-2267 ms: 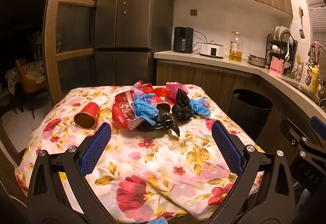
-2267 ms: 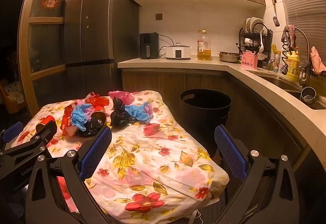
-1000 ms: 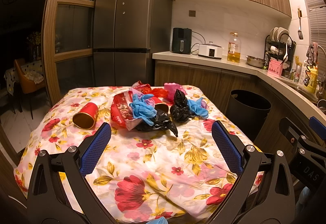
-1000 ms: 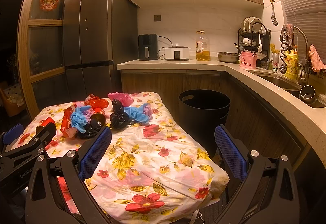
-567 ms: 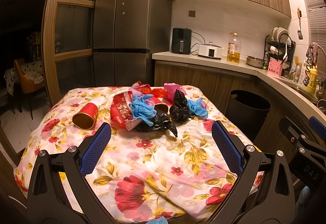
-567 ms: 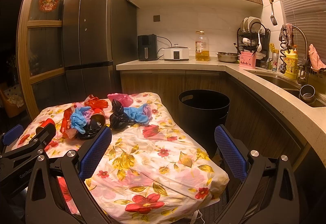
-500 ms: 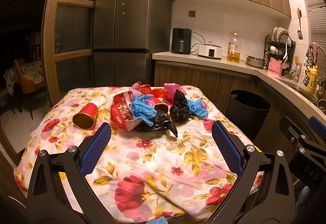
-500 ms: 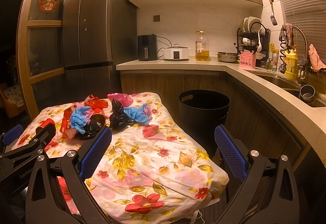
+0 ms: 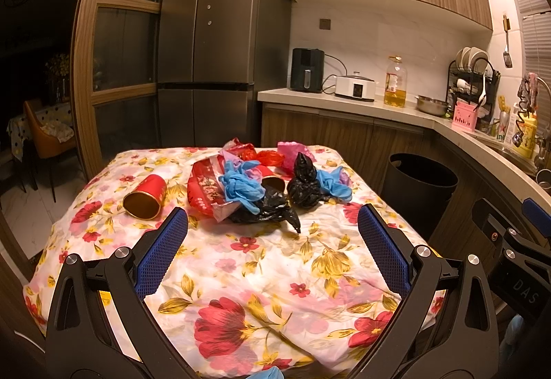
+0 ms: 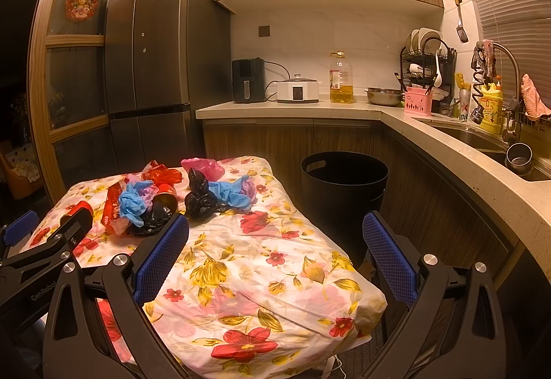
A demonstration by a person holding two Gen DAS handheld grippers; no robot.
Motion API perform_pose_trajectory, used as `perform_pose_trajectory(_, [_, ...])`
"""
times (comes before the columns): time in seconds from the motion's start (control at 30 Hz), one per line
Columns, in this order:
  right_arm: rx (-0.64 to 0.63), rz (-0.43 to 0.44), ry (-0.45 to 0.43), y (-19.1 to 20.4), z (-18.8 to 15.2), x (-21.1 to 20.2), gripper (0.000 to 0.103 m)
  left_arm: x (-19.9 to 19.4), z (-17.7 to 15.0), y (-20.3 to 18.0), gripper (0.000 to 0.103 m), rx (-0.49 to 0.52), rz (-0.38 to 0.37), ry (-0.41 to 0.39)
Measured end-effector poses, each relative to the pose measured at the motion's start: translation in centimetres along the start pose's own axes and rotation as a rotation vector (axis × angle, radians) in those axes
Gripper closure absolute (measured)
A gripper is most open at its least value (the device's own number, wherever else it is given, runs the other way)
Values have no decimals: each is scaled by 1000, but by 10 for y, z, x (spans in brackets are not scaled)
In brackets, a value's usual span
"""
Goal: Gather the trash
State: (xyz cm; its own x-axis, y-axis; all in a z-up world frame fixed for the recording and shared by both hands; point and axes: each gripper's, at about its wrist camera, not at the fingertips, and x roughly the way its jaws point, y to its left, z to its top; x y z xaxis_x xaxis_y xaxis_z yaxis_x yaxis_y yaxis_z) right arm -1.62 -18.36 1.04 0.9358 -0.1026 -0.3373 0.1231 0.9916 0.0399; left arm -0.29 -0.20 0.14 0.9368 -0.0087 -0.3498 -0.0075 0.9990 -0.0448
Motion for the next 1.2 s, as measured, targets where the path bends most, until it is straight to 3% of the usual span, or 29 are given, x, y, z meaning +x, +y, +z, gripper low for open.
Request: perform_pose_trajectory(1.2, [8, 0, -5, -1, 5, 3, 5, 2, 6, -1, 6, -7, 6, -2])
